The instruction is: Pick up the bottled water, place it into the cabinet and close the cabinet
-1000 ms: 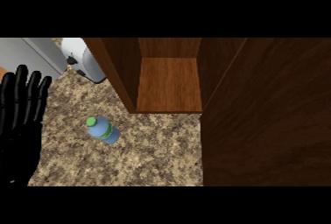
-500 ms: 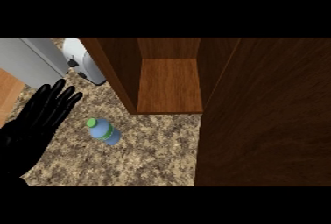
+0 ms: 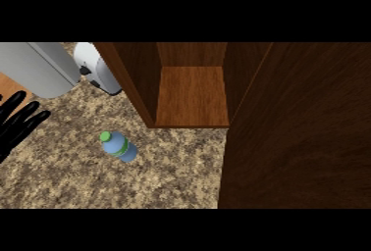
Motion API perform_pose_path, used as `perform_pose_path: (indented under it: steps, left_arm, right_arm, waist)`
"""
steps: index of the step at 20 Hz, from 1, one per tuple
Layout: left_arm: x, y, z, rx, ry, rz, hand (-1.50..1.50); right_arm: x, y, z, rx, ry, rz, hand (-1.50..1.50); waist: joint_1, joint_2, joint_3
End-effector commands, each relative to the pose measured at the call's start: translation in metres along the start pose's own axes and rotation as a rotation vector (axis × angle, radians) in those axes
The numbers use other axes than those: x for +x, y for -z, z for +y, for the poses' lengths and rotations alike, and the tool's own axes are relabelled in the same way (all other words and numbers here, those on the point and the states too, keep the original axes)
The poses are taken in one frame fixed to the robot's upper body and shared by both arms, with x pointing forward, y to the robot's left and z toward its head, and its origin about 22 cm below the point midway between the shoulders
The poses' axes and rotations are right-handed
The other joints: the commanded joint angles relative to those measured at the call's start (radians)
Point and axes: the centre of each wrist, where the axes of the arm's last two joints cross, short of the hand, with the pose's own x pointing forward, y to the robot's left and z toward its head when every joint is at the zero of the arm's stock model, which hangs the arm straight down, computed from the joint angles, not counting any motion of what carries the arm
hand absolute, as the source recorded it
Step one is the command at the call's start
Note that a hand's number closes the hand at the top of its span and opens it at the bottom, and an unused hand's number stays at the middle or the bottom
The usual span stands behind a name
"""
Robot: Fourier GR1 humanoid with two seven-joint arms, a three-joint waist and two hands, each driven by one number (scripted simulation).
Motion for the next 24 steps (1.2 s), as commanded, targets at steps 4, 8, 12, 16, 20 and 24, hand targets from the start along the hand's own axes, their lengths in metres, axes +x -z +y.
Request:
perform_pose_path:
  steps: [4, 8, 12, 16, 20, 24]
  left_arm:
    - [0.014, -0.017, 0.019, -0.004, -0.022, 0.04, -1.5]
    - [-0.001, -0.013, 0.006, -0.019, 0.0, 0.102, -1.5]
    - [0.01, -0.018, 0.017, -0.008, 0.078, 0.121, -1.5]
    - [-0.01, -0.015, 0.024, -0.007, 0.08, 0.145, -1.5]
    - [-0.048, -0.02, 0.027, 0.006, 0.072, 0.179, -1.5]
    - [-0.05, 0.01, 0.027, 0.04, 0.083, 0.195, -1.5]
  right_arm:
    - [0.022, -0.018, 0.018, -0.012, 0.031, 0.011, -1.5]
    - [0.032, -0.012, 0.017, -0.005, 0.02, -0.001, -1.5]
    - [0.024, -0.013, 0.017, -0.011, 0.013, 0.009, -1.5]
    - [0.047, -0.013, 0.024, -0.005, 0.024, -0.001, -1.5]
    - [0.041, -0.009, 0.027, 0.013, 0.019, 0.005, -1.5]
    - [0.049, -0.005, 0.042, -0.007, 0.01, -0.008, -1.5]
  waist:
    - [0.001, 0.0, 0.001]
    - [0.003, 0.001, 0.0]
    - [0.002, 0.001, 0.001]
    - [0.002, 0.001, 0.0]
    - [-0.003, 0.002, 0.0]
    - [-0.005, 0.001, 0.0]
